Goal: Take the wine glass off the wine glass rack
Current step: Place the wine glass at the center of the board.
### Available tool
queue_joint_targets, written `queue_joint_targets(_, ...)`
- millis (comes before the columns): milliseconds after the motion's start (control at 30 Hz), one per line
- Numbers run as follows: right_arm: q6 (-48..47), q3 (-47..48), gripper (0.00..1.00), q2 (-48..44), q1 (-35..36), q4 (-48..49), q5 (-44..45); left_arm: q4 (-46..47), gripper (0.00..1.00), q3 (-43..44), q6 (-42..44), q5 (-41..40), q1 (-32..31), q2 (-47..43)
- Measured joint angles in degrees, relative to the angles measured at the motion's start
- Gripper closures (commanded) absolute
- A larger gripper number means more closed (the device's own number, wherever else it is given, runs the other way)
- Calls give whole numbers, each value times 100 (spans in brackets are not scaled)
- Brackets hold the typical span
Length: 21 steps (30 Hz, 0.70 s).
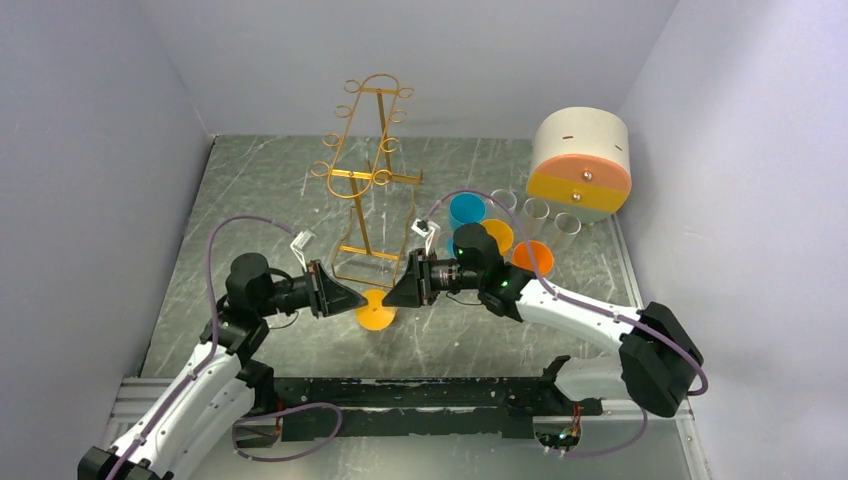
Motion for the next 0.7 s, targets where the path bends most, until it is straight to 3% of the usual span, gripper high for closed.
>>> queue_joint_targets(233, -55, -13, 100, -275, 0, 7, -92, 363, 86, -2, -31, -111, -260, 55)
queue_joint_targets(500, -114, -52, 100, -452, 4, -140, -11, -247, 67, 238, 481, -514, -942, 452)
queue_joint_targets(700, -203, -114, 100, -754, 13, -192, 214, -177, 67, 181, 428, -592, -1123, 385)
